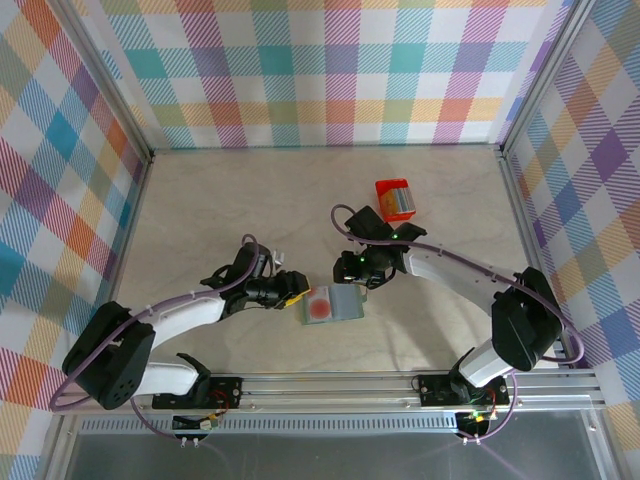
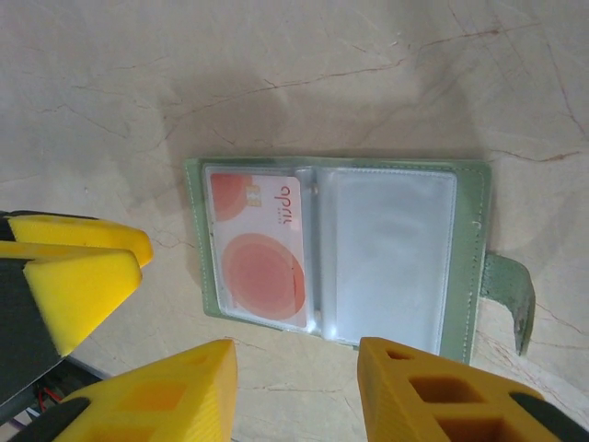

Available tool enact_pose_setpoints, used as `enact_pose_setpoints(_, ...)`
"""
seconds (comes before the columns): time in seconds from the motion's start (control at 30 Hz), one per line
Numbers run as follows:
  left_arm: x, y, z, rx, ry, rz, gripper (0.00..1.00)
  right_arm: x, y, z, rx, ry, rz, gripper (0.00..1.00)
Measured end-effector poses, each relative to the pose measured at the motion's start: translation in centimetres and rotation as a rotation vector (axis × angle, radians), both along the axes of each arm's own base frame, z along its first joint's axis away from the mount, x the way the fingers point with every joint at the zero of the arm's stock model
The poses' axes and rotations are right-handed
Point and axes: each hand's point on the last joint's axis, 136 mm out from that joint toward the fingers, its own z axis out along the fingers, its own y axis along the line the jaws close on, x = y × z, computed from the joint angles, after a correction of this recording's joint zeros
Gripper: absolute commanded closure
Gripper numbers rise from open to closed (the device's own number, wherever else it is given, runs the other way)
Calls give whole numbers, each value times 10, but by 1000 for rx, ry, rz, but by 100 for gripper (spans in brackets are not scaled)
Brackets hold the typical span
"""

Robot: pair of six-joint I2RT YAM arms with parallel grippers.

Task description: Put the credit cards into the card holder

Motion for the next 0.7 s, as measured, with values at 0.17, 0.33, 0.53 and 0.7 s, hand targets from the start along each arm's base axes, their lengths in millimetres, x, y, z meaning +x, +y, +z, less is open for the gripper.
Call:
enact_pose_setpoints(0.17, -2, 1, 5, -13, -16, 2, 57, -1, 0, -1, 1, 13, -20, 61)
enact_pose_setpoints(0.33, -5, 4, 11, -25, -38, 5, 57, 0, -2, -3, -18, 22, -24, 59)
enact_pose_setpoints(0.53, -6, 5, 6, -33, -42, 15, 57, 0, -6, -13, -66, 26, -28, 56)
enact_pose_setpoints(0.7, -7, 6, 1, -24, -36, 10, 57, -5, -12, -31, -129, 54, -16, 55)
